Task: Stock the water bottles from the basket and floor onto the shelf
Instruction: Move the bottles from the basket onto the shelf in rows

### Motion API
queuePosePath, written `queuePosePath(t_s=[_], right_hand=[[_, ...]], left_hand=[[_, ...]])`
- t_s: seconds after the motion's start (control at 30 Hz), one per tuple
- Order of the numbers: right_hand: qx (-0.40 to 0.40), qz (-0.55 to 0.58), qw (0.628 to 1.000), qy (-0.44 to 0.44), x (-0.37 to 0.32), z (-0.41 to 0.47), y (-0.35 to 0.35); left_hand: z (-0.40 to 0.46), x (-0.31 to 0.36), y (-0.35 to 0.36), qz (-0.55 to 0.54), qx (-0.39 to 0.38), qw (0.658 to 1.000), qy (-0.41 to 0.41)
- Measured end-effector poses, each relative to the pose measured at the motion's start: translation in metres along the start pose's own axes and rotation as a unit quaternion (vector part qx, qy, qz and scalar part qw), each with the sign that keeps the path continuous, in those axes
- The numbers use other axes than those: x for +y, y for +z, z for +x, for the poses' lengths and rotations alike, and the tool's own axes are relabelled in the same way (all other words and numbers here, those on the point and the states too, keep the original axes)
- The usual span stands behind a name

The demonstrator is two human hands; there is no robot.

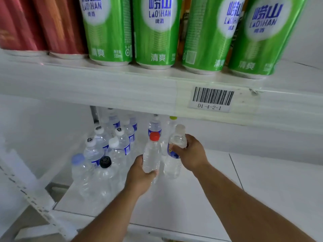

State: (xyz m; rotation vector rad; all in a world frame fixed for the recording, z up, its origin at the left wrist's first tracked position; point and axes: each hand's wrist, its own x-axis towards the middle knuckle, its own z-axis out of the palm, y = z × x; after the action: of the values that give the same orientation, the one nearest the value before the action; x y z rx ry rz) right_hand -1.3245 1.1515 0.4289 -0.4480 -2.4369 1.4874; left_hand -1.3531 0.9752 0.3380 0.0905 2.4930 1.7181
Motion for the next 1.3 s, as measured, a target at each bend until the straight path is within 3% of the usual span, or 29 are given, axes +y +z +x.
queuePosePath(t_s=[0.7, 0.93, 1.3], right_hand=[[0.006, -0.016, 1.0, -0.014, 0.043, 0.078, 0.042], [0.006, -0.018, 1.0, -0.024, 0.049, 0.085, 0.041], [-0.017, -0.03, 0.999, -0.001, 0.052, 0.079, 0.039]], left_hand=[[0.105, -0.029, 0.044, -0.003, 0.059, 0.998, 0.028], [0.109, -0.028, 0.04, -0.001, 0.03, 0.998, 0.047], [0.098, -0.029, 0.034, 0.032, 0.012, 0.999, -0.018]])
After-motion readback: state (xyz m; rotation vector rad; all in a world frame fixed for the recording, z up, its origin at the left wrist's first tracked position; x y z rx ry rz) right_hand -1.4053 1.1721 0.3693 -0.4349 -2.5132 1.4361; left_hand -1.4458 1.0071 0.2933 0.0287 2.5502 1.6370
